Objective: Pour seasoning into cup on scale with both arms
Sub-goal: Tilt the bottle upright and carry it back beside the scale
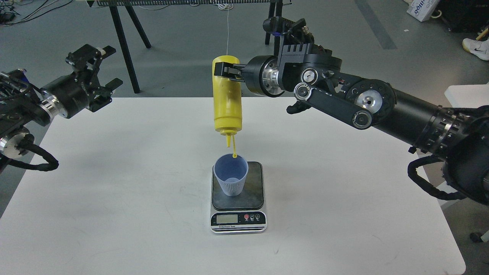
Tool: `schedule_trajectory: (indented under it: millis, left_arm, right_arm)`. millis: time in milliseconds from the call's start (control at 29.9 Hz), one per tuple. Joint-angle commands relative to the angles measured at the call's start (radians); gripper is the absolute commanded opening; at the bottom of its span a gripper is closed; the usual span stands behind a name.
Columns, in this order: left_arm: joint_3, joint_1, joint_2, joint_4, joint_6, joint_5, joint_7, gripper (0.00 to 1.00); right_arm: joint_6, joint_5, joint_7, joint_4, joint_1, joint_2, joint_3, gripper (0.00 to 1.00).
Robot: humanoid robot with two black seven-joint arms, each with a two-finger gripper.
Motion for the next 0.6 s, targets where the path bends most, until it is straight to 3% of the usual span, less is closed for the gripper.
schedule_trajectory:
  millis: [0,167,234,368,568]
  left_arm:
    - [0.002,-0.001,0.000,0.001,0.000,0.001,0.000,0.99]
    - [0.002,-0.001,0.005,0.000,0.000,0.004,0.001,1.00]
    - [0.002,-0.001,0.006,0.000,0.000,0.004,0.003,0.99]
    - [-0.003,-0.003,0.008,0.001,0.000,-0.002,0.001,0.99]
    - [-0.005,-0.003,0.014,0.001,0.000,-0.004,0.001,0.99]
  right_arm:
    - [-0.005,0.007,-0.002,-0.047,0.004,0.019,0.082,0.05]
    - [0.002,0.056,-0.021,-0.121,0.003,0.019,0.251,0.05]
    - [0.002,0.149,-0.049,-0.144,-0.003,0.013,0.308,0.05]
    - [-0.001,0.434,-0.101,-0.199,-0.039,-0.056,0.403,0.05]
    - [0.010,0.939,-0.125,-0.233,-0.199,-0.206,0.464,0.05]
